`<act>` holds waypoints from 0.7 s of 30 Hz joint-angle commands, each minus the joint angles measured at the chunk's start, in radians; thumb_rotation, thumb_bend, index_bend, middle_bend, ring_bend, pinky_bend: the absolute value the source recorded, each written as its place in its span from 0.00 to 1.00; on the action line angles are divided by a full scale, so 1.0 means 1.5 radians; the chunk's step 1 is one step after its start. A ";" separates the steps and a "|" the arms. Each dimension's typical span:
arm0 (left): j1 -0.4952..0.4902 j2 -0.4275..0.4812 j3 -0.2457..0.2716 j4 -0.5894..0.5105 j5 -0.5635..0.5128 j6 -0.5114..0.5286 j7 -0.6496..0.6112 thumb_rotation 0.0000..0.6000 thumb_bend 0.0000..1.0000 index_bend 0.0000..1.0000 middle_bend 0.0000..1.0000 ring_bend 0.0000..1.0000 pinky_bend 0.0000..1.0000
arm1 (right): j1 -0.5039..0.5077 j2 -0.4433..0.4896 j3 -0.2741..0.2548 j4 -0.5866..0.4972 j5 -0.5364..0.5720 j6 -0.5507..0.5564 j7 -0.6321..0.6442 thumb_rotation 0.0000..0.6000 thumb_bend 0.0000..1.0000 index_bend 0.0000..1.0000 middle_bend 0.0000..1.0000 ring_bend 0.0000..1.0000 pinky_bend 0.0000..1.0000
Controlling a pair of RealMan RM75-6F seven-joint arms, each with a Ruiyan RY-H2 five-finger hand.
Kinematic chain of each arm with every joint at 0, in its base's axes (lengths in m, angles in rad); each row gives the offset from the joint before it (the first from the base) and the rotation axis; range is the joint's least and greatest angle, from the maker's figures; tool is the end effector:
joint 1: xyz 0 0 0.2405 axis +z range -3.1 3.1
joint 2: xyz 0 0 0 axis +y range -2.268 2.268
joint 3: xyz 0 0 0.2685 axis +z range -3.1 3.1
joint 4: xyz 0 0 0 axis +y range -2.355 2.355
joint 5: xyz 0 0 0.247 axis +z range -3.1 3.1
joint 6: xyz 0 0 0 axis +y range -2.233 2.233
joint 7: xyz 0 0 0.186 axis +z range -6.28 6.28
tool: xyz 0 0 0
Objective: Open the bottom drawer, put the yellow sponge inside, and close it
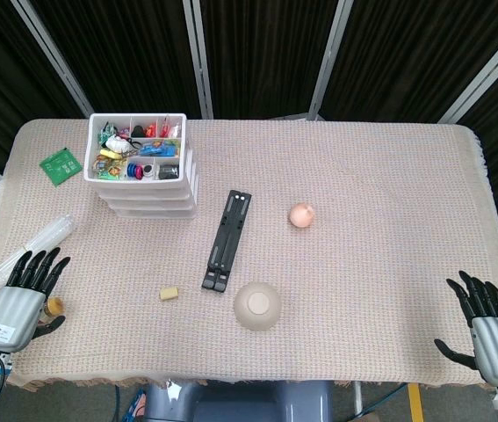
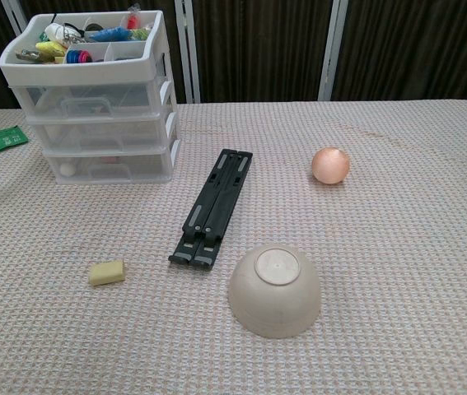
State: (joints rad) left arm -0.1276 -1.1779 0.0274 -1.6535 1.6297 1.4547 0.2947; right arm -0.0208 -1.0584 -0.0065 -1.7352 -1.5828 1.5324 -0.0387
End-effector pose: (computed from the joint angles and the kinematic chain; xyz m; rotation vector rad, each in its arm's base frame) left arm -0.2964 0.2165 0.0797 -1.6430 -0.7205 -0.8048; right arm -0.3229 -0.1775 0.1314 1.3915 -0.9619 0.8841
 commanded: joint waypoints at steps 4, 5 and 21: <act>0.000 -0.001 -0.001 0.001 -0.001 0.000 0.001 1.00 0.09 0.07 0.00 0.00 0.00 | 0.000 0.000 0.000 0.000 0.002 -0.001 0.000 1.00 0.06 0.09 0.00 0.00 0.00; 0.000 -0.001 -0.001 0.000 -0.001 0.000 0.001 1.00 0.09 0.07 0.00 0.00 0.00 | 0.000 0.000 0.000 -0.001 0.002 -0.001 0.000 1.00 0.06 0.09 0.00 0.00 0.00; -0.003 -0.002 -0.004 0.001 -0.014 -0.010 -0.005 1.00 0.10 0.07 0.00 0.00 0.00 | 0.004 -0.002 0.002 -0.004 0.010 -0.011 -0.006 1.00 0.06 0.09 0.00 0.00 0.00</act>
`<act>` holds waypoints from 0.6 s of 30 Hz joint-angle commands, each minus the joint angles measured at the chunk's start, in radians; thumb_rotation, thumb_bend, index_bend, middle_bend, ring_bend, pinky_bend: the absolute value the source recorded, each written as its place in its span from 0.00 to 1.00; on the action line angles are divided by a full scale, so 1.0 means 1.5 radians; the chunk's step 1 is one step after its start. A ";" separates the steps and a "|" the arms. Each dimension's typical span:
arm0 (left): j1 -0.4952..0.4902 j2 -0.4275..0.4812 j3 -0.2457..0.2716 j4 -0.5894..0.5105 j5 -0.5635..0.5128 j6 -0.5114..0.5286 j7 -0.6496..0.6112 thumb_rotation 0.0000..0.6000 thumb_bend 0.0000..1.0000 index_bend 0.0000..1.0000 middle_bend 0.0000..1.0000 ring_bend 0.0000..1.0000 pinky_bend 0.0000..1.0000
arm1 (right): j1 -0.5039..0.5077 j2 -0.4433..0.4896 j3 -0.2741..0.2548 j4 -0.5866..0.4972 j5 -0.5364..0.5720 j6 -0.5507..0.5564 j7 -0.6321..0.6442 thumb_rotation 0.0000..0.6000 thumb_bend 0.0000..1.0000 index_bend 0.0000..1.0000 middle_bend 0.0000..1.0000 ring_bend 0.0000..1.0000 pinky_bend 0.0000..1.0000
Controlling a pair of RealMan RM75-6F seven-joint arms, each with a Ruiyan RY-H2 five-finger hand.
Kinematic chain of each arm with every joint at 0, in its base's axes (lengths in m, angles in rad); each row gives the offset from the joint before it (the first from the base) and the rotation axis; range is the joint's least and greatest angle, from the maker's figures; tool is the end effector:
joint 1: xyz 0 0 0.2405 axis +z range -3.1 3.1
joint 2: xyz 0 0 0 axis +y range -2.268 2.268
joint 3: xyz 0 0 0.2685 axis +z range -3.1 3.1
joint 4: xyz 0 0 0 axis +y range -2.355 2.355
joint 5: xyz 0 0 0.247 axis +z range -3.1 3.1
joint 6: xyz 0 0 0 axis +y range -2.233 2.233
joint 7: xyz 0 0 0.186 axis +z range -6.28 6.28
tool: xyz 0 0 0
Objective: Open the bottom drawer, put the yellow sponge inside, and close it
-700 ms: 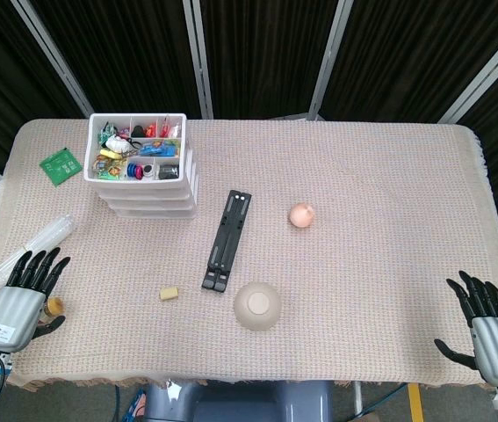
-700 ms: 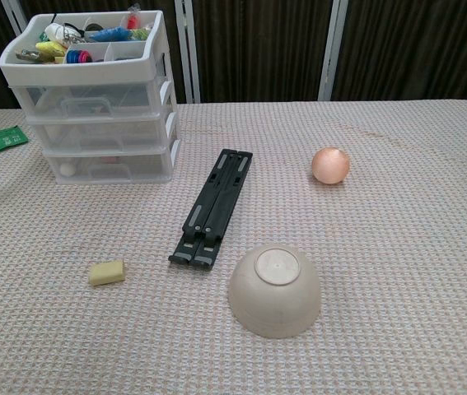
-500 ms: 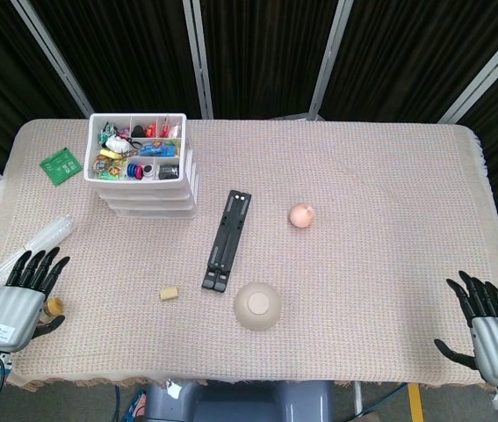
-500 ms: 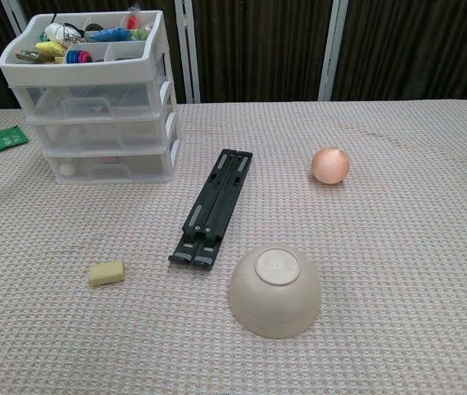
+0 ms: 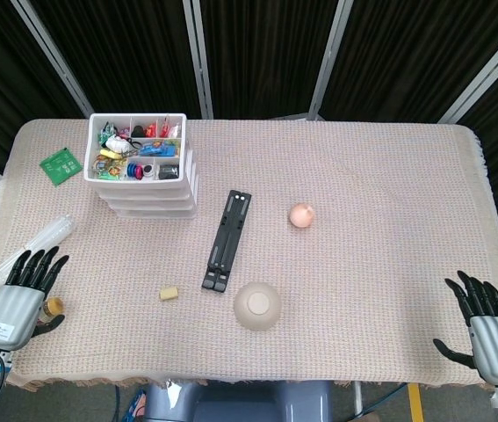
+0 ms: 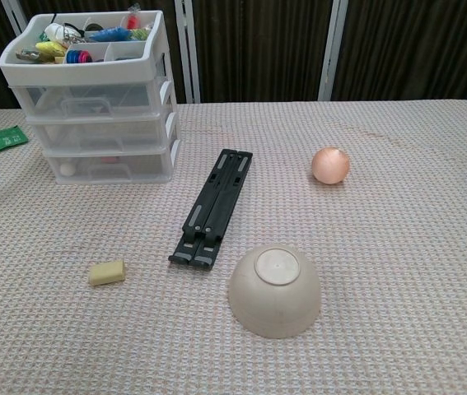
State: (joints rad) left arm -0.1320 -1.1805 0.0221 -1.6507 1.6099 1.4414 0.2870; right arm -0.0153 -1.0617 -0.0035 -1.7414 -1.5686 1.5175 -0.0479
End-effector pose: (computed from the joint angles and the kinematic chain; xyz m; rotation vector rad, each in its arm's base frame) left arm -0.2994 0.2196 0.0787 -1.6350 -0.7395 -0.7968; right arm -0.3233 -0.1799 0.1286 1.3906 -0.9727 0.8737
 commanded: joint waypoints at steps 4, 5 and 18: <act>-0.002 -0.002 -0.001 -0.004 -0.004 -0.004 0.001 1.00 0.27 0.06 0.00 0.00 0.02 | 0.000 0.001 0.000 0.001 0.004 -0.003 0.003 1.00 0.06 0.10 0.00 0.00 0.00; -0.002 -0.003 -0.002 -0.007 -0.007 -0.007 0.001 1.00 0.37 0.06 0.03 0.03 0.08 | 0.000 0.001 0.000 0.002 0.005 -0.003 0.004 1.00 0.06 0.10 0.00 0.00 0.00; -0.047 -0.044 -0.064 -0.040 -0.048 -0.030 -0.051 1.00 0.66 0.01 0.95 0.86 0.67 | 0.000 0.005 -0.004 -0.003 0.004 -0.006 0.001 1.00 0.06 0.10 0.00 0.00 0.00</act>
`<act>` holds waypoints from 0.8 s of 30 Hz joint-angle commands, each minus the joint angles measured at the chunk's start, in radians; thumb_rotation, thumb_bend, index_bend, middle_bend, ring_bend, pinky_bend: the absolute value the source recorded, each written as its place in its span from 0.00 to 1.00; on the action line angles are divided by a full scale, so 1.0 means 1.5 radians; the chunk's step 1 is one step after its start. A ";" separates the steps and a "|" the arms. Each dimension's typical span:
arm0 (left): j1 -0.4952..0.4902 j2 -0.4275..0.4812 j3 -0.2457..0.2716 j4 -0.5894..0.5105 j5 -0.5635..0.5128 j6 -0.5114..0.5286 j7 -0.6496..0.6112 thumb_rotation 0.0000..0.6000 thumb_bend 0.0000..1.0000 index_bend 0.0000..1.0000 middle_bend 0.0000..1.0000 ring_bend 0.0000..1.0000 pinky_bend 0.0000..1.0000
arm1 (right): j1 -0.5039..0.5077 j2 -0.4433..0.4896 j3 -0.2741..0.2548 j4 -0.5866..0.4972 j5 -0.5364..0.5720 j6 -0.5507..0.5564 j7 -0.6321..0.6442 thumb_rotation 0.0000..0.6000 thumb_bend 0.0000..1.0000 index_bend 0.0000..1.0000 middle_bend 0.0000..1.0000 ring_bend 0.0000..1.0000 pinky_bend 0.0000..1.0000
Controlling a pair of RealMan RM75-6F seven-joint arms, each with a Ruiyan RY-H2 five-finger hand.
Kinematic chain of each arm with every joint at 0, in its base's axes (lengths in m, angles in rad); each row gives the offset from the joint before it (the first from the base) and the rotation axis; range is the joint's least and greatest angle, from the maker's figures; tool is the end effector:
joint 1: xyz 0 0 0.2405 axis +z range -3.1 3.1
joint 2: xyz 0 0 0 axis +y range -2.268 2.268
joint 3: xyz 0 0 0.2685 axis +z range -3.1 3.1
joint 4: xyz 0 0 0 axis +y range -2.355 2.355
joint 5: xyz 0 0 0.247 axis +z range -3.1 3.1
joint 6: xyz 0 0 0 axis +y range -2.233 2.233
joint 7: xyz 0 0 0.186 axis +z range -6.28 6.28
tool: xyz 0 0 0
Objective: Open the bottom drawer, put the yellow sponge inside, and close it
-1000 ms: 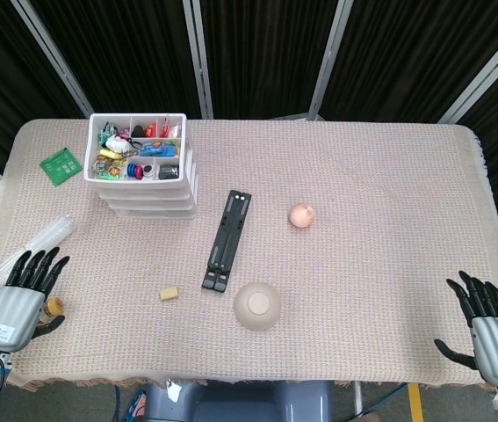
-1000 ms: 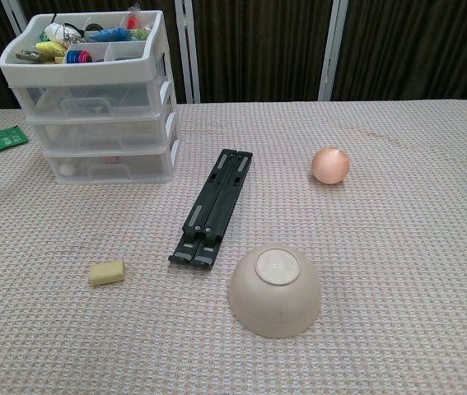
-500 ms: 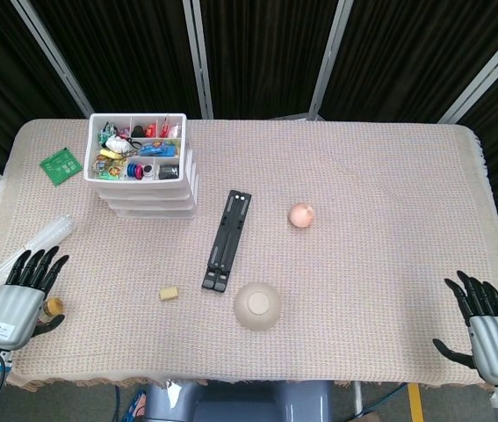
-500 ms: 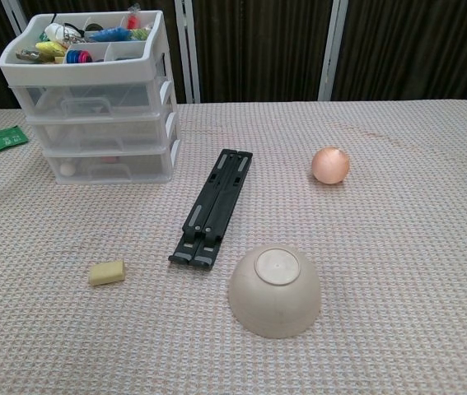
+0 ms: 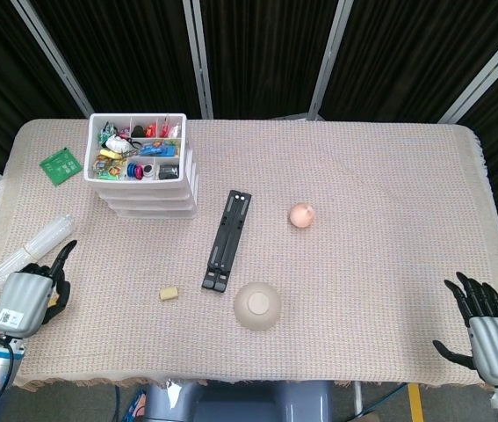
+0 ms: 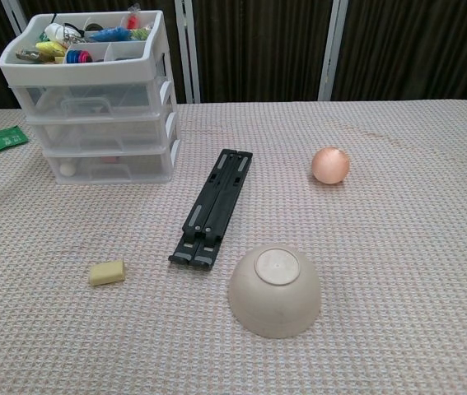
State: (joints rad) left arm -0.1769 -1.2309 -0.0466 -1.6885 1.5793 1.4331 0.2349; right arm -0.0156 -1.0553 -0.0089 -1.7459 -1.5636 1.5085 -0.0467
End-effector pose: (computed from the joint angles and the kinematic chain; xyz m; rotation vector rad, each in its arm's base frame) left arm -0.2693 0.2479 0.0722 -1.5654 -0.7971 -0.9581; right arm -0.3248 -0.1783 0.1281 1.3941 -0.9853 0.8609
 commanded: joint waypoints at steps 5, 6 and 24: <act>-0.059 -0.033 -0.066 -0.085 -0.180 -0.127 -0.041 1.00 0.67 0.00 0.98 0.89 0.69 | 0.001 0.002 0.000 -0.003 0.003 -0.004 0.001 1.00 0.06 0.10 0.00 0.00 0.00; -0.066 -0.036 -0.076 -0.099 -0.214 -0.146 -0.046 1.00 0.67 0.00 0.98 0.89 0.69 | 0.001 0.002 0.000 -0.003 0.003 -0.005 0.001 1.00 0.06 0.10 0.00 0.00 0.00; -0.231 -0.123 -0.219 -0.103 -0.703 -0.308 -0.058 1.00 0.73 0.00 0.99 0.90 0.70 | 0.006 0.007 0.001 -0.006 0.016 -0.019 0.009 1.00 0.06 0.10 0.00 0.00 0.00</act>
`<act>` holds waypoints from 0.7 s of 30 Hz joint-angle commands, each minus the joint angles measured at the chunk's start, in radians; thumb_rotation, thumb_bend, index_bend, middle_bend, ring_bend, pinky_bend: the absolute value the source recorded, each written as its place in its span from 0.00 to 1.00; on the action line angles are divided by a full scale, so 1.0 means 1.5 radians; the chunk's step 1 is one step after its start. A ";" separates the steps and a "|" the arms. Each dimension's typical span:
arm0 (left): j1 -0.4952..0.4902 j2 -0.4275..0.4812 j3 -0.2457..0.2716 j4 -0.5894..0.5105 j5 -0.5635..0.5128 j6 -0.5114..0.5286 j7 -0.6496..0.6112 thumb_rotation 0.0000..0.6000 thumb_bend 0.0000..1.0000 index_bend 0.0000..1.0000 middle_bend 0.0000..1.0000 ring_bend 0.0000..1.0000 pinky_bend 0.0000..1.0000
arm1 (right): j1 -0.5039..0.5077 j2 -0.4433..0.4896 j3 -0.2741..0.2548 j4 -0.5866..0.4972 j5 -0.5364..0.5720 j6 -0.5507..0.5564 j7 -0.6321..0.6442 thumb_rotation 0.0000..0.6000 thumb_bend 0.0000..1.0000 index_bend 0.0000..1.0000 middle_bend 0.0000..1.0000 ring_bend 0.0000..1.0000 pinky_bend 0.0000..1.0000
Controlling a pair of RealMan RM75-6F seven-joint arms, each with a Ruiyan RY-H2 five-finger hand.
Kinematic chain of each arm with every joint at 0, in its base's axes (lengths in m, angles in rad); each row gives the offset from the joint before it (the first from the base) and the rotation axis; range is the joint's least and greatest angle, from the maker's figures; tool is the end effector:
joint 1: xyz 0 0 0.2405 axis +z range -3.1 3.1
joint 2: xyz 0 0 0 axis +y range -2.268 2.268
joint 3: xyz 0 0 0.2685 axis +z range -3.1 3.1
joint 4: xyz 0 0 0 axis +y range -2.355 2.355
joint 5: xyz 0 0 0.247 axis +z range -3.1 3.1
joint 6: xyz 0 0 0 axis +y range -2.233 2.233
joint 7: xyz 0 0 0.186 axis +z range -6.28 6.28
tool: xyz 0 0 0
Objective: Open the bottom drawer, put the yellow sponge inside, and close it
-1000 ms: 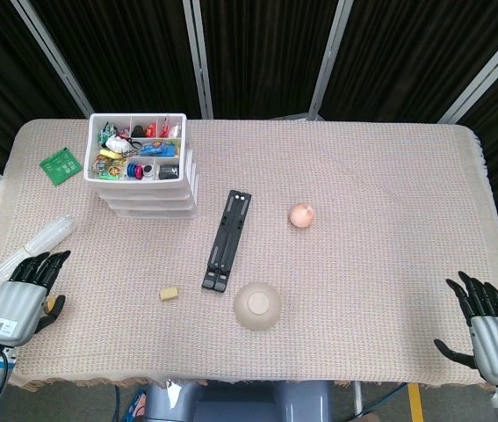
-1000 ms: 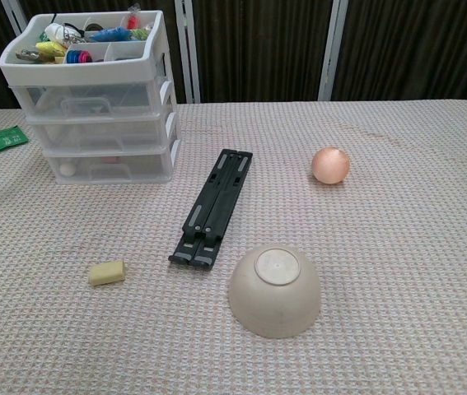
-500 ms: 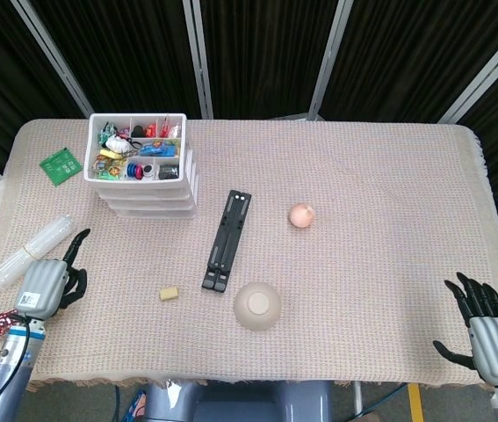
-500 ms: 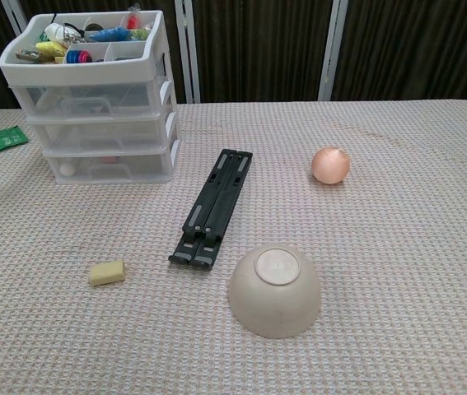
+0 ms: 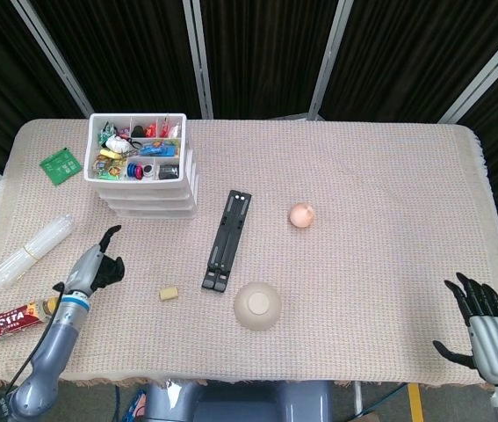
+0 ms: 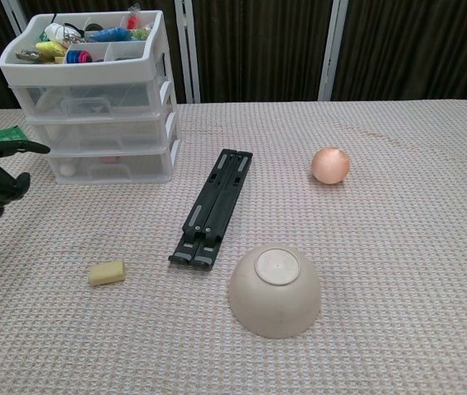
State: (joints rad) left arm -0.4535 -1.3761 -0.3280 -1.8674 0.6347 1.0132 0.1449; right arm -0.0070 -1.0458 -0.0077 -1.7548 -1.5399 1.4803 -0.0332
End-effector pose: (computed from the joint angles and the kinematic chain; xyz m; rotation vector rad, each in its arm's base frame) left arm -0.2195 0.3372 -0.0153 -1.1384 -1.7887 -0.9583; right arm -0.3279 -0.1808 0.1271 1.3899 -1.0195 0.8472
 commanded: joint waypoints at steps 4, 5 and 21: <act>-0.076 -0.049 -0.046 0.041 -0.143 -0.041 -0.008 1.00 0.73 0.00 0.99 0.90 0.70 | 0.000 0.001 0.000 -0.002 0.001 0.000 0.002 1.00 0.06 0.10 0.00 0.00 0.00; -0.081 -0.053 -0.048 0.046 -0.155 -0.042 -0.011 1.00 0.73 0.00 0.99 0.90 0.70 | 0.000 0.002 0.000 -0.002 0.001 0.000 0.002 1.00 0.06 0.10 0.00 0.00 0.00; -0.155 -0.112 -0.078 0.150 -0.298 -0.076 -0.032 1.00 0.73 0.00 0.99 0.90 0.70 | -0.001 0.003 0.001 -0.005 0.007 -0.002 0.007 1.00 0.06 0.10 0.00 0.00 0.00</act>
State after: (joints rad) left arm -0.6730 -1.5352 -0.4397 -1.6560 0.2047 0.9103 0.0985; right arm -0.0078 -1.0417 -0.0070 -1.7630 -1.5298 1.4775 -0.0225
